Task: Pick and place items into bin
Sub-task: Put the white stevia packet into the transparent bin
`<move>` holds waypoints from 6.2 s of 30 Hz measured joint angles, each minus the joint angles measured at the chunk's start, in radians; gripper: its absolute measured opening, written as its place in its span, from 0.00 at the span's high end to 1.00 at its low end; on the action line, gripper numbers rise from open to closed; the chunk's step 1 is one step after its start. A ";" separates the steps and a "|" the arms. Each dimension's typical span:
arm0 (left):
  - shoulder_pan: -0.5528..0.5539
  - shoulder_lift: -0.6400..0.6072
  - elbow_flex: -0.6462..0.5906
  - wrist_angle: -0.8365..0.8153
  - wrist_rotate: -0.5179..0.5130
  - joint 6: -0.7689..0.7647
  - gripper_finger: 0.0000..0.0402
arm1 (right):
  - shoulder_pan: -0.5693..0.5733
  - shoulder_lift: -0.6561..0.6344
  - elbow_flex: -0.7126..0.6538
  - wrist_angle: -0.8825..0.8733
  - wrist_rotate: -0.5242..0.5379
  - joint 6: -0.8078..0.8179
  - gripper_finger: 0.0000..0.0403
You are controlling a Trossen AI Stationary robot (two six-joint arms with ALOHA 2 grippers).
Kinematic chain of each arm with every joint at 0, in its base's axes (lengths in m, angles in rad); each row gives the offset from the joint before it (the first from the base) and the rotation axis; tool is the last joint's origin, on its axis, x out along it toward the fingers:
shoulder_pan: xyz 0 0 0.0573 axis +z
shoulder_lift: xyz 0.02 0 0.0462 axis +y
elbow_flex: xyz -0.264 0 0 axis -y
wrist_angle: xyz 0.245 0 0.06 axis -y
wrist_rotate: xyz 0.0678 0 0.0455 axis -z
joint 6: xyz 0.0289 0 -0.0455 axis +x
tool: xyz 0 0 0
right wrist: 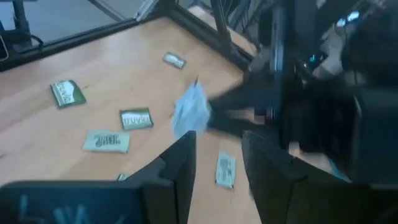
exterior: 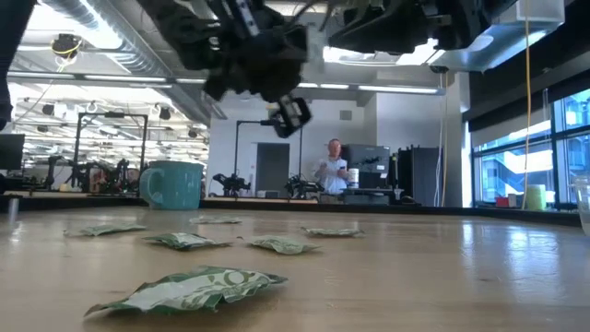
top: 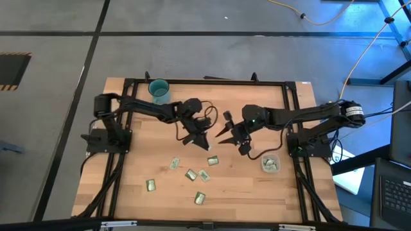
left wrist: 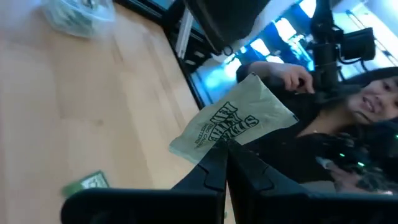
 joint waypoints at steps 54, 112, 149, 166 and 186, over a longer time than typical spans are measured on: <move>0.136 0.085 0.083 -0.025 -0.171 0.460 0.79 | 0.083 -0.263 0.001 -0.633 0.009 0.790 1.00; 0.027 -0.043 0.083 -0.757 -0.875 0.812 0.74 | 0.249 -0.446 -0.182 -0.841 0.272 1.184 0.69; -0.115 0.069 0.085 -1.053 -0.996 0.426 0.76 | -0.073 -0.447 -0.181 -0.635 0.147 0.761 0.69; -0.114 0.056 0.081 -1.045 -0.997 0.420 0.99 | -0.073 -0.447 -0.181 -0.631 0.150 0.729 0.69; -0.047 -0.043 0.096 -0.439 -0.454 0.366 0.99 | -0.025 -0.414 -0.278 -0.109 0.149 0.140 0.69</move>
